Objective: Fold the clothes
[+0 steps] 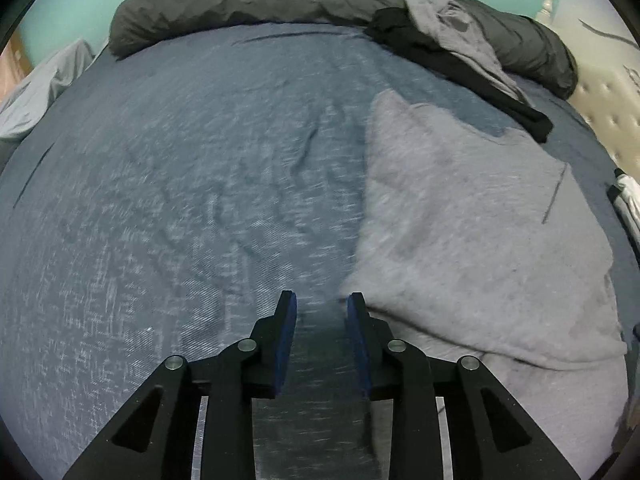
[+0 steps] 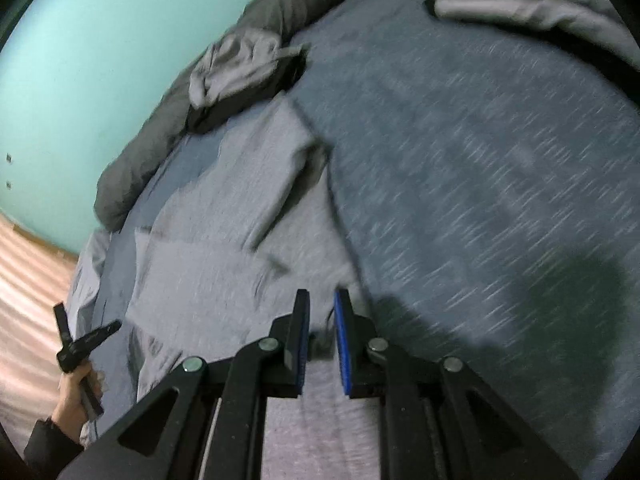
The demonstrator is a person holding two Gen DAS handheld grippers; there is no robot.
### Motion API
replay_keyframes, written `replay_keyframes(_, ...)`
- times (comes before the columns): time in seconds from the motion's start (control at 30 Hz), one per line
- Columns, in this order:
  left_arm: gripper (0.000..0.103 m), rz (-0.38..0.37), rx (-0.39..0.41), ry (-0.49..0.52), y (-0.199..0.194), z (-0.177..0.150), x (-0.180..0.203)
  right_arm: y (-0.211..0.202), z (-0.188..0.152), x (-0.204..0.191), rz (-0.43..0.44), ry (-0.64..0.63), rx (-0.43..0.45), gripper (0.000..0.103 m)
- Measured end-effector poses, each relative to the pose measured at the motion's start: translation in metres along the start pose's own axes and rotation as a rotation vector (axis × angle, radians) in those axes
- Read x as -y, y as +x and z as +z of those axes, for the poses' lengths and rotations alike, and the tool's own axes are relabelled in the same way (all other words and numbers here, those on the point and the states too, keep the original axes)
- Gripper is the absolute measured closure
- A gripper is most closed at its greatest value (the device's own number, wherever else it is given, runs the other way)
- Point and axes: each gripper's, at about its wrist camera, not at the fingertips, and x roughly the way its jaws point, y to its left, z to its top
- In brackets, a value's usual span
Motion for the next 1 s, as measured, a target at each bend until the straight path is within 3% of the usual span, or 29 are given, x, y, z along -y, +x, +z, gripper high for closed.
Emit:
replay_keyframes(0.1,0.072,-0.007,0.006,0.009,-0.004,0.002,0.008,-0.003,0.004,-0.003,0.055,-0.012,0.027,0.09)
replay_keyframes(0.23,0.066,-0.02,0.009,0.001,-0.008,0.008,0.018,0.026,-0.001,-0.022,0.105,-0.083,-0.078,0.09)
replay_keyframes(0.3,0.064,-0.039,0.016,-0.01,-0.011,0.015,0.022,0.043,-0.006,-0.024,0.075,-0.096,-0.155,0.09)
replay_keyframes(0.43,0.055,-0.08,0.025,-0.03,-0.001,0.039,0.026,0.046,-0.009,-0.017,0.042,-0.053,-0.164,0.09)
replay_keyframes(0.63,0.05,-0.109,0.02,-0.06,0.022,0.08,0.034,0.026,0.012,-0.023,0.102,-0.046,0.009,0.09)
replay_keyframes(1.0,0.046,-0.063,0.008,-0.05,0.07,0.153,0.047,0.064,0.024,-0.035,0.102,-0.092,-0.004,0.09)
